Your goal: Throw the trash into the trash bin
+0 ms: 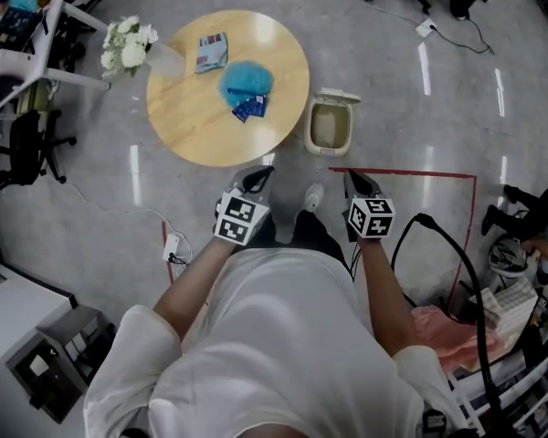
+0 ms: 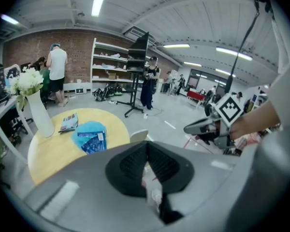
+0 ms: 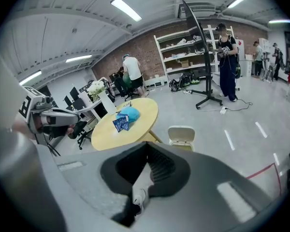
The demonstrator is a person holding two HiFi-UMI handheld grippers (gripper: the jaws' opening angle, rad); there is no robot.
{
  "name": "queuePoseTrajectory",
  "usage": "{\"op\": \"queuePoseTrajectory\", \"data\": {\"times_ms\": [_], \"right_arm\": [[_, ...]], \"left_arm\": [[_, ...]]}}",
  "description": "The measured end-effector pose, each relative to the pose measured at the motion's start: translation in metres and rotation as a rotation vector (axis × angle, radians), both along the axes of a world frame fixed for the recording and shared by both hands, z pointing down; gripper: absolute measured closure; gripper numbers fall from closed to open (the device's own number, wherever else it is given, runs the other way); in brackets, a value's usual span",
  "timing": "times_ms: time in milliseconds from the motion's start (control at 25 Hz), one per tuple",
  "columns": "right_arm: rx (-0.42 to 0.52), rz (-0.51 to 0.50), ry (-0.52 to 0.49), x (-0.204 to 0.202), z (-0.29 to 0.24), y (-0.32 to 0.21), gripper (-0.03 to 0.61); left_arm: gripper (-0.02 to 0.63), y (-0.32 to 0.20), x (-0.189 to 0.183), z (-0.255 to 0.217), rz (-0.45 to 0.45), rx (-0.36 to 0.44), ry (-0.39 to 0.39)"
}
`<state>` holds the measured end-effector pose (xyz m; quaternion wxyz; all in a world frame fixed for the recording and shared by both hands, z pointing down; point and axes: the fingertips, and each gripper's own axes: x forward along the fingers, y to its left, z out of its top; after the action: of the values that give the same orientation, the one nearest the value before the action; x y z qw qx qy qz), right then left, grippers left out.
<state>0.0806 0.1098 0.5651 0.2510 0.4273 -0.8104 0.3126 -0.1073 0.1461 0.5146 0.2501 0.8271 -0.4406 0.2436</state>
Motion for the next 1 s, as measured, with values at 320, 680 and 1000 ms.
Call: {"op": "queuePoseTrajectory", "data": {"times_ms": [320, 680, 1000], "right_arm": [[0.068, -0.024, -0.023, -0.007, -0.032, 0.001, 0.578], [0.129, -0.015, -0.040, -0.005, -0.055, 0.006, 0.578], [0.153, 0.000, -0.047, 0.001, -0.069, 0.003, 0.578]], "left_arm": [[0.607, -0.001, -0.004, -0.022, 0.009, 0.025, 0.004], [0.609, -0.017, -0.009, -0.038, -0.033, 0.067, 0.040], [0.607, -0.027, -0.012, -0.049, -0.040, 0.097, 0.038]]}}
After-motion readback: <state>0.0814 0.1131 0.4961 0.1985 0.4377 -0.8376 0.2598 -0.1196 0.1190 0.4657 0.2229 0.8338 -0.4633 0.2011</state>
